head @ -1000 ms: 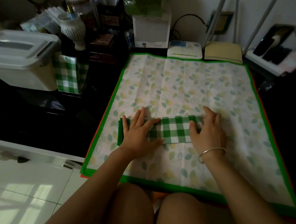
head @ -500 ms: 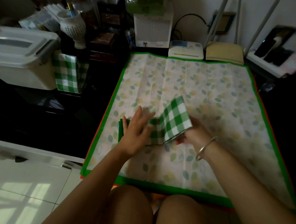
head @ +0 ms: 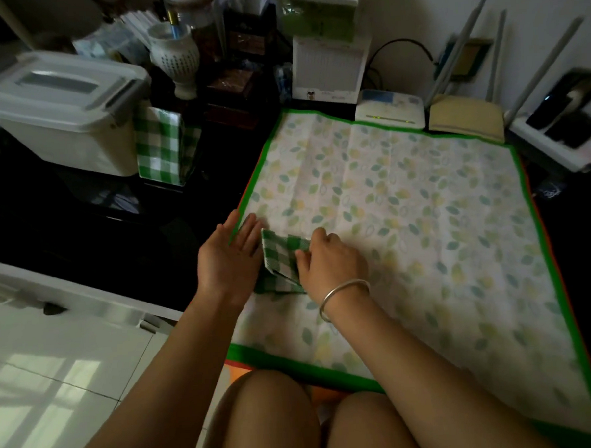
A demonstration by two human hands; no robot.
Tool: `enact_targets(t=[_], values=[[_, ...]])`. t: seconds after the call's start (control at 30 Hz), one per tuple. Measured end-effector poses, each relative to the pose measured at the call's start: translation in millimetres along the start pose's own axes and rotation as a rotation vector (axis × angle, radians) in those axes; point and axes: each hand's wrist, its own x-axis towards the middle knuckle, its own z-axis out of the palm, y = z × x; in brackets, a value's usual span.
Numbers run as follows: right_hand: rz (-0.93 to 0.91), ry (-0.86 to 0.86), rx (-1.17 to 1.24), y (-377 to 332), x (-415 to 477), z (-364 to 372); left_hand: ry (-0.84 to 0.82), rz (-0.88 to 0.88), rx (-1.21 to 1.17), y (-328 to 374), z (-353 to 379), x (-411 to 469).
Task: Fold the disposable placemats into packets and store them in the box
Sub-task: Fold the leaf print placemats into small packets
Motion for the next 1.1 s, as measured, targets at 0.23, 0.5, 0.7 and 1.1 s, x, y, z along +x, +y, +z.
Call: enact_targets(t=[0.23, 0.5, 0.7, 1.1], values=[[-0.034, 0.052, -0.151, -10.4, -7.5, 10.4, -0.254, 0.744, 1.748, -13.4, -29.1, -2.4], [-0.094, -0.119, -0.150, -2.5, 16.3, -22.4, -0.255, 0.793, 2.191, -20.4, -57.2, 7.7], [-0.173, -0.428, -0.234, -5.5, 46.6, -41.5, -0.261, 0.788, 2.185, -22.0, -57.9, 8.7], [-0.114, -0.627, 0.249, -22.3, 77.6, -61.3, -0.095, 0.873, 1.852, 40.7, -47.4, 5.3]])
